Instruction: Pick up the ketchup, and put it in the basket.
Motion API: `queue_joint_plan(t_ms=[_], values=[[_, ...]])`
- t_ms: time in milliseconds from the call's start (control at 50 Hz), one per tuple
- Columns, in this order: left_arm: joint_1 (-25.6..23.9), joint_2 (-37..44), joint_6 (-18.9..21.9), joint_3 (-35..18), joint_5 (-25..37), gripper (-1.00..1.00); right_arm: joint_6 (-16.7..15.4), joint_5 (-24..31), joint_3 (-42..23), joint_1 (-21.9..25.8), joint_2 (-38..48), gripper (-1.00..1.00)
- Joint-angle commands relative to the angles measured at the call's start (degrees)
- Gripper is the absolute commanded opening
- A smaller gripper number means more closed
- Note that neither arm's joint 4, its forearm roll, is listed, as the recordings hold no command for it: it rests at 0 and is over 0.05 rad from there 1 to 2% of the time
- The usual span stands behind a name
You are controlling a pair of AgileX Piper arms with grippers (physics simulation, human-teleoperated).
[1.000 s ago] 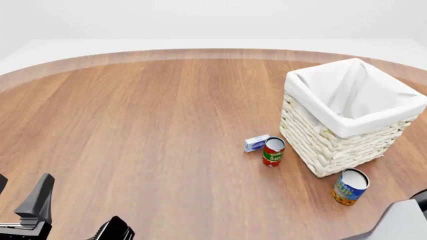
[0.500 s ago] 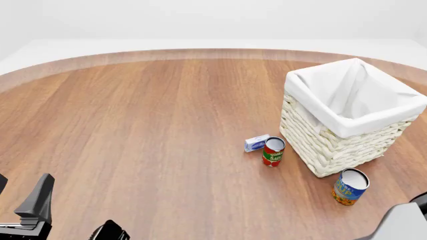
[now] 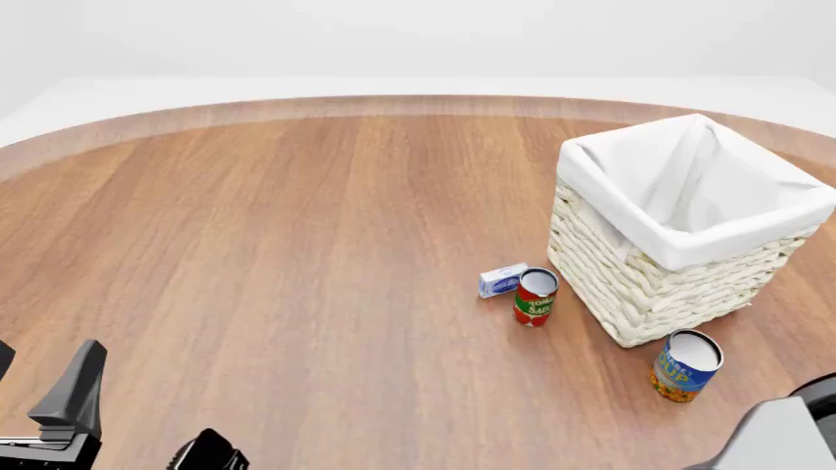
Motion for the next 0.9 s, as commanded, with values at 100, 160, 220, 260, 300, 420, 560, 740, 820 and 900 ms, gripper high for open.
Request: queue_joint_plan(t_ms=[100, 160, 220, 260, 300, 420, 560, 740, 820, 900], values=[[0.0, 0.0, 0.0, 0.0, 0.0, 1.0, 0.27, 0.26, -1.02, 0.16, 0.85, 1.0], [0.0, 0.0, 0.0, 0.0, 0.0, 1.0, 0.21, 0.4, -1.32, 0.12, 1.07, 1.0], [0.0, 0.0, 0.0, 0.0, 0.0, 1.0, 0.19, 0.84, -1.79, 0.22, 0.92, 1.0], [0.0, 0.0, 0.0, 0.0, 0.0, 1.0, 0.15, 0.97, -2.07, 0.23, 1.01, 1.0], [0.0, 0.0, 0.0, 0.0, 0.0, 1.0, 0.14, 1.03, -2.32, 0.23, 1.26, 1.0], [0.0, 0.0, 0.0, 0.0, 0.0, 1.0, 0.14, 1.31, -3.0, 0.32, 1.9, 1.0], [0.0, 0.0, 0.0, 0.0, 0.0, 1.0, 0.2, 1.55, -3.8, 0.02, 2.93, 1.0], [0.0, 0.0, 0.0, 0.0, 0.0, 1.0, 0.4, 1.99, -5.14, -0.34, 4.38, 1.0], [0.0, 0.0, 0.0, 0.0, 0.0, 1.0, 0.5, 2.09, -5.64, -0.68, 4.85, 1.0], [0.0, 0.0, 0.0, 0.0, 0.0, 1.0, 0.62, 2.16, -6.29, -0.73, 5.71, 1.0]])
